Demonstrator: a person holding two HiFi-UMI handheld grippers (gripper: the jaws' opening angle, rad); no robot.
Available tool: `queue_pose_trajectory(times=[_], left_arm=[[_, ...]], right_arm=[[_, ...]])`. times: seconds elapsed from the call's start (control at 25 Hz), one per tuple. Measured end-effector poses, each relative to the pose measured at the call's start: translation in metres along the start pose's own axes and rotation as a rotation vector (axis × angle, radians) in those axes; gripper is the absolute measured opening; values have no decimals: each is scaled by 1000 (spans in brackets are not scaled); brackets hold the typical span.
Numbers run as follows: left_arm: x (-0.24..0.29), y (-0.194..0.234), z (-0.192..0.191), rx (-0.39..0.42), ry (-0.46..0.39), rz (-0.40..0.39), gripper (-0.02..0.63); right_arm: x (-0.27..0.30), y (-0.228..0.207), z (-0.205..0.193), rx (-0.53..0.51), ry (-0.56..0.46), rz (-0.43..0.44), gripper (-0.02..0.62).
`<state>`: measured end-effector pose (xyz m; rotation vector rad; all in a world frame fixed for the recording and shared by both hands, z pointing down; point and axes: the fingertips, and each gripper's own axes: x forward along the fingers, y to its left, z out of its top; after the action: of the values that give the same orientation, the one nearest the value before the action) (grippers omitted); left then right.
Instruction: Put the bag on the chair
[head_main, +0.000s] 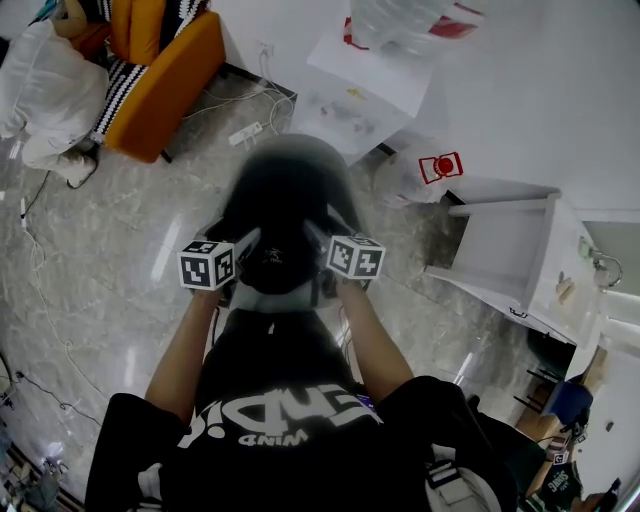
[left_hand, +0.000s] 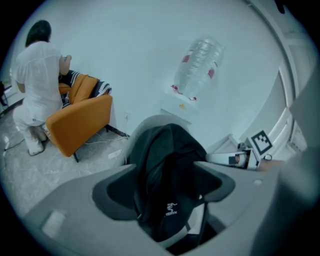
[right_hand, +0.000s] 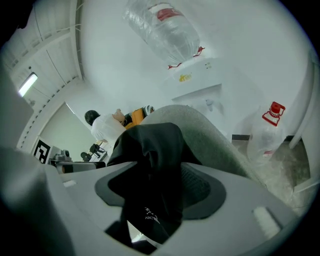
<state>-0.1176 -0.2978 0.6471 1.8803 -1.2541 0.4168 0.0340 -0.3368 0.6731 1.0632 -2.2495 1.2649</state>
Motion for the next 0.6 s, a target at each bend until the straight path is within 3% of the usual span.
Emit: queue_pose_trajectory(times=[0.2,0.6], left_arm=[[-29,-15,15,36,-48,-21,354],[-80,-48,32,70,-129,-65,353]], right_arm=[[-21,29,3,-14,-15,40,293],[-64,80,14,-79,-73,111,284]])
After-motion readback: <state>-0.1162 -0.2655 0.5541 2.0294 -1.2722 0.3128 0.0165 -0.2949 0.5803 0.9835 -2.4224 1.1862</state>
